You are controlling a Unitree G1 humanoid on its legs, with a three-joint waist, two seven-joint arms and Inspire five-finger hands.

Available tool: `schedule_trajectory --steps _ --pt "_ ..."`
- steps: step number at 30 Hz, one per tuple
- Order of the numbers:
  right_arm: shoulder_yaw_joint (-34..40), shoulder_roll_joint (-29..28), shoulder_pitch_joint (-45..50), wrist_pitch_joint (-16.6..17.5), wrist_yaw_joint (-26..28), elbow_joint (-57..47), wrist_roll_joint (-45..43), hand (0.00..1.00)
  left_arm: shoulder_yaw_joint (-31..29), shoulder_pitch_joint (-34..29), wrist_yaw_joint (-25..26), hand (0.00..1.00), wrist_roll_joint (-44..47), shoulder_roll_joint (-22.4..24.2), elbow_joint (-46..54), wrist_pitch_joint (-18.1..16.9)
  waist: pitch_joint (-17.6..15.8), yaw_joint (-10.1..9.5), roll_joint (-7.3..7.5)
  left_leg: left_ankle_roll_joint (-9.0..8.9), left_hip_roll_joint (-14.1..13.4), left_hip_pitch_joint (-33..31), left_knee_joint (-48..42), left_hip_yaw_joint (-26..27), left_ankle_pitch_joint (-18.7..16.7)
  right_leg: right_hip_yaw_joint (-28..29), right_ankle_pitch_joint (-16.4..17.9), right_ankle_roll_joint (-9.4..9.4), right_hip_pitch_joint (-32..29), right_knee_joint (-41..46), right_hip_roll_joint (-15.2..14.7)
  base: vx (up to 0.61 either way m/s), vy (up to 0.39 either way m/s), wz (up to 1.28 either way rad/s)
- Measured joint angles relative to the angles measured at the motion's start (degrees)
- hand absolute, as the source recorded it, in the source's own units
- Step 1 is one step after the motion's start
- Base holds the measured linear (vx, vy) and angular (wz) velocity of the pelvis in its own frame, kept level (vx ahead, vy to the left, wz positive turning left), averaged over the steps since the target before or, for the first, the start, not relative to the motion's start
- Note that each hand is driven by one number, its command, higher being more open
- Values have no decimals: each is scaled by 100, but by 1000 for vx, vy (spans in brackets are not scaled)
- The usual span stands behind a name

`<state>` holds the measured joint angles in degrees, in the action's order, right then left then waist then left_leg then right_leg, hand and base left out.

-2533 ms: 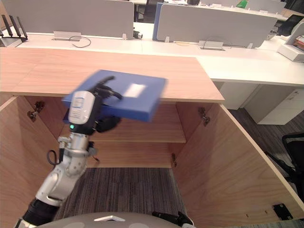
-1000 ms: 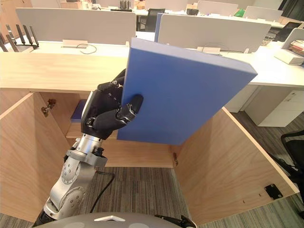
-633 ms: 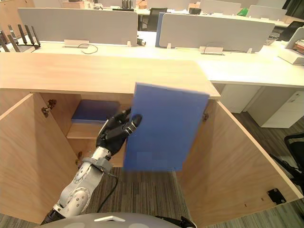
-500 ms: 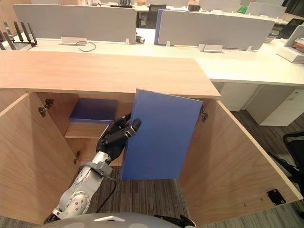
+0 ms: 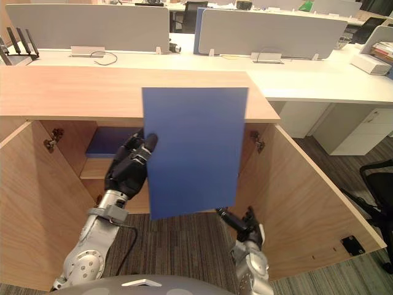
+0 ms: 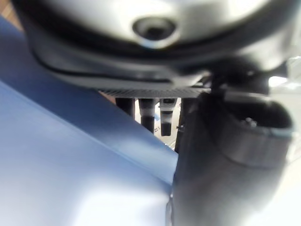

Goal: Walk over to the cabinet, pick up the folder, carry it to the office cabinet, place the folder inside the office cabinet, then close the office cabinet door

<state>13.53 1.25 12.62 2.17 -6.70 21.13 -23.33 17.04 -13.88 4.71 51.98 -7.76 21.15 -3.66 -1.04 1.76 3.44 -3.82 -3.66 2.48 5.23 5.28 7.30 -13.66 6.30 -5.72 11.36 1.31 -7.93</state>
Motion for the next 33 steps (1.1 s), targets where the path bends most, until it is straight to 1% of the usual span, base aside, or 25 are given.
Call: schedule_trajectory --steps 3,8,12,17,19,21,22,24,25,27,28,30,33 --pt "331 -7 -5 9 -173 -307 0 100 -165 -74 12 0 0 34 0 -2 -4 -9 8 7 4 -12 -2 0 9 0 -1 2 -15 6 -4 0 0 0" --pt "742 -121 -10 59 -408 -618 4 100 -241 -73 11 0 1 109 9 -2 -4 3 8 7 6 -23 -4 3 9 4 -11 15 -23 16 -4 0 0 0" --pt "936 -122 -73 73 -526 -644 277 100 -251 -73 11 0 -1 179 33 -2 -5 14 5 3 6 -25 -4 6 6 6 -11 17 -26 16 -4 0 0 0" --pt "1034 -123 -181 50 -638 -644 282 100 -580 -72 9 0 -4 302 86 -4 -6 22 -26 3 6 -25 -4 5 3 8 -6 26 -39 47 -6 0 0 0" --pt "1060 -125 -238 50 -639 -644 208 100 -688 -72 10 0 -5 329 86 -5 -11 24 -41 4 6 -25 -6 3 4 8 -5 28 -42 53 -6 0 0 0" --pt "1065 -131 -243 63 -574 -743 -323 100 -795 -73 10 0 -3 334 86 -31 -12 17 -50 6 6 -26 -8 -1 5 6 -4 30 -43 58 -6 0 0 0" --pt "1058 -141 -244 65 -521 -841 -643 100 -839 -73 10 0 -2 334 86 -48 -19 19 -61 7 6 -29 -10 -1 7 7 -4 30 -47 59 -6 0 0 0" --pt "1031 -152 -247 247 -102 -1124 -1738 100 -896 -73 10 0 5 334 86 -125 -35 19 -93 16 6 -59 -20 -2 14 9 -9 35 -79 61 -6 0 0 0" --pt "1007 -152 -248 297 -8 -1239 -1950 100 -902 -73 10 0 8 335 86 -131 -30 19 -102 20 5 -84 -22 -3 18 9 -12 38 -102 61 -4 0 0 0" --pt "865 -110 -350 612 510 -1684 -2677 100 -922 -87 9 0 46 334 87 -136 -44 23 -115 24 4 -121 -24 -4 25 13 -28 45 -141 59 -1 0 0 0" --pt "826 -88 -398 663 619 -1808 -2789 100 -921 -94 7 0 46 334 87 -136 -47 24 -110 23 5 -121 -25 -4 24 13 -28 45 -140 59 -2 0 0 0" --pt "725 28 -685 871 1117 -2227 -3234 100 -928 -96 -9 0 197 336 87 -136 -70 21 -74 23 5 -125 -25 -10 23 7 -28 45 -140 57 -2 0 0 0" --pt "586 234 -957 955 1530 -2632 -3427 100 -994 -96 -97 0 198 336 87 -136 -86 7 -46 23 9 -136 -23 -27 23 -10 -27 45 -139 57 -2 -3 -5 1"
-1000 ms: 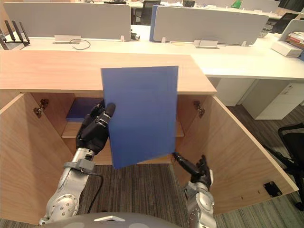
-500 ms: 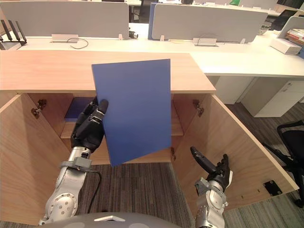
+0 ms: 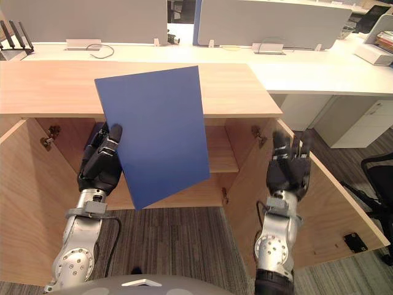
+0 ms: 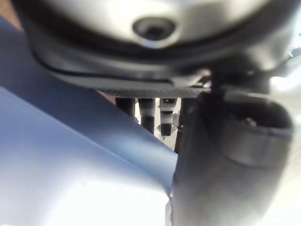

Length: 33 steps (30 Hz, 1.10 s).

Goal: Walk over to the cabinet, pick up the folder, carry it to the office cabinet, place the folder inside the office cabinet, then close the office cabinet door

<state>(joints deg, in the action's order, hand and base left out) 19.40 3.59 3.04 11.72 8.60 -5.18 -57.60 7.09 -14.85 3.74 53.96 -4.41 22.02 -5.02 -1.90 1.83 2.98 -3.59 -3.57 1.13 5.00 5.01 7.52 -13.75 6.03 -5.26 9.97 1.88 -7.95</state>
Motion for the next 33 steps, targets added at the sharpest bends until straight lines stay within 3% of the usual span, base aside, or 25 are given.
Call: schedule_trajectory --steps 9,12,18,29,33 --pt "-477 520 -171 -176 530 -201 100 100 -114 2 -286 0 1 -5 0 -6 -4 -11 -6 5 16 -44 3 -59 15 -63 10 11 -13 3 -3 -10 -10 3" --pt "-830 1027 -174 -458 726 -179 587 100 -44 3 -443 0 0 -15 0 -6 -4 -11 -6 6 19 -56 3 -73 20 -79 9 11 -19 3 -3 0 0 0" --pt "-1358 1450 -472 -780 1028 94 1164 100 210 40 -562 0 -4 -93 0 -5 -10 -15 -15 19 35 -93 17 -151 64 -145 9 11 -16 4 -4 -17 -13 6" --pt "-2163 2157 -1170 -977 1142 627 1666 100 473 156 -692 0 -7 -207 0 -83 -18 -68 -29 34 70 -171 14 -295 145 -291 5 8 -13 16 -8 -23 -13 7" --pt "-2248 2162 -1363 -986 1143 910 1667 100 561 170 -692 0 -8 -278 0 -145 -17 -112 -40 38 80 -171 13 -313 157 -311 4 7 -4 19 -13 -11 -9 2"
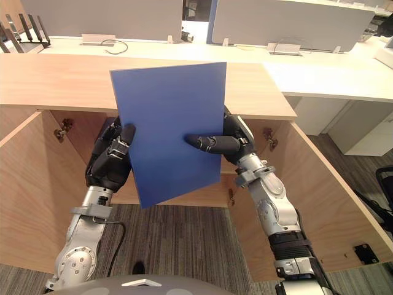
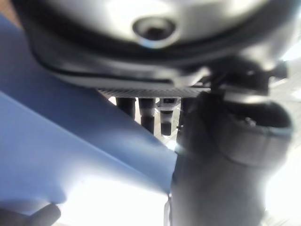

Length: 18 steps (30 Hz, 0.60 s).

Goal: Walk over to the cabinet, pick up the folder, carry it to the office cabinet, place the folder inside the office cabinet, then close the office cabinet door

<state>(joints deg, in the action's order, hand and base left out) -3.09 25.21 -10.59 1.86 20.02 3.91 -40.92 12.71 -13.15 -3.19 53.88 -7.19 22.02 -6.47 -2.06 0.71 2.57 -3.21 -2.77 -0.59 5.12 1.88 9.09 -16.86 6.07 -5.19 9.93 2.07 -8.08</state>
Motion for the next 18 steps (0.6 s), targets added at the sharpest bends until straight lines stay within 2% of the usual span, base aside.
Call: schedule_trajectory --steps 1,2,9,13,18 --pt "-35 11 -53 0 -1 65 0 100 6 0 0 0 0 -4 0 0 -2 -18 -6 2 0 0 0 0 4 0 0 0 -1 1 -1 0 0 0" --pt "-97 65 -104 0 -4 107 0 0 6 0 0 0 1 -12 0 -5 -6 -35 -18 5 2 -2 0 -4 7 -2 0 0 -1 3 -2 0 0 0" --pt "-457 372 -425 -6 79 340 -20 0 59 3 0 0 42 -69 0 -143 3 -74 -56 14 19 -25 -9 -60 43 -44 -3 -4 0 14 -5 -18 -13 4" --pt "-509 404 -475 -26 230 339 -547 0 117 3 0 0 295 -223 0 -280 16 -132 -77 15 18 -31 -9 -79 58 -52 -4 -4 -1 25 -4 -5 -4 1" --pt "-590 375 -519 -35 128 341 -1002 0 241 5 -97 0 442 -373 0 -480 28 -240 -119 15 18 -33 -9 -105 89 -59 -4 -5 -5 30 -2 -21 -8 2"
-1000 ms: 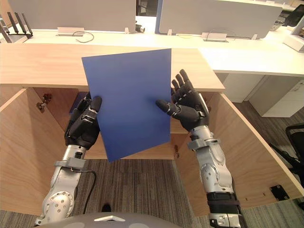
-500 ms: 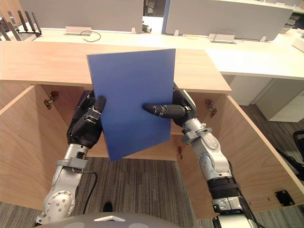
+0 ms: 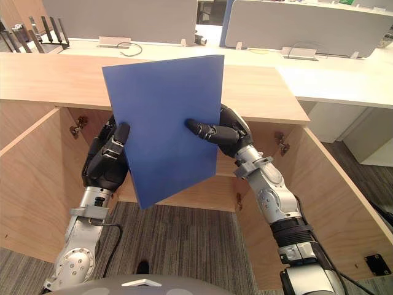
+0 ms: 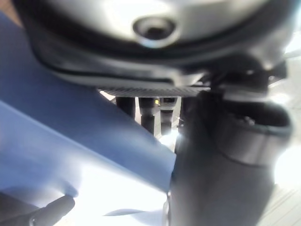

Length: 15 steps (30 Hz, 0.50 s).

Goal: Walk over to the cabinet, pick up the folder, carry it to the office cabinet, place the folder inside the office cabinet, then close the office cabinet door

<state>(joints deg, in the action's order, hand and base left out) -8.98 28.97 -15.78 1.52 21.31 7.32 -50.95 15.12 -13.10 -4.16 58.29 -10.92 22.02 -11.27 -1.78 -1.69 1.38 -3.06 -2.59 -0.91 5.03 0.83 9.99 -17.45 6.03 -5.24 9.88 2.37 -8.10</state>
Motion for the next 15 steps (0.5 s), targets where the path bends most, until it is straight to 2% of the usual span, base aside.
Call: schedule_trajectory --steps 8,9,13,15 --pt "-410 -1 1299 15 -306 -435 -911 0 147 -110 -134 0 61 -620 -3 -1 17 -110 -21 -4 -1 -16 0 -3 9 18 17 29 -12 -20 5 -10 -3 0" --pt "-457 1 1354 11 -331 -435 -998 0 148 -137 -153 100 62 -635 -13 3 20 -101 -26 -5 -4 -20 0 1 10 26 14 26 -21 -19 7 -7 -12 -4" --pt "-946 97 2002 29 -474 -569 -1322 0 139 -547 -493 100 341 -1057 -274 5 123 -69 -54 -9 -26 -57 0 40 9 85 -14 -5 -83 4 24 -1 -2 -6" --pt "-1401 256 2274 -114 -498 -568 -1505 0 135 -807 -646 100 417 -1237 -706 35 151 -6 -80 -11 -38 -54 -1 55 7 111 -15 -4 -103 38 28 0 0 -5"
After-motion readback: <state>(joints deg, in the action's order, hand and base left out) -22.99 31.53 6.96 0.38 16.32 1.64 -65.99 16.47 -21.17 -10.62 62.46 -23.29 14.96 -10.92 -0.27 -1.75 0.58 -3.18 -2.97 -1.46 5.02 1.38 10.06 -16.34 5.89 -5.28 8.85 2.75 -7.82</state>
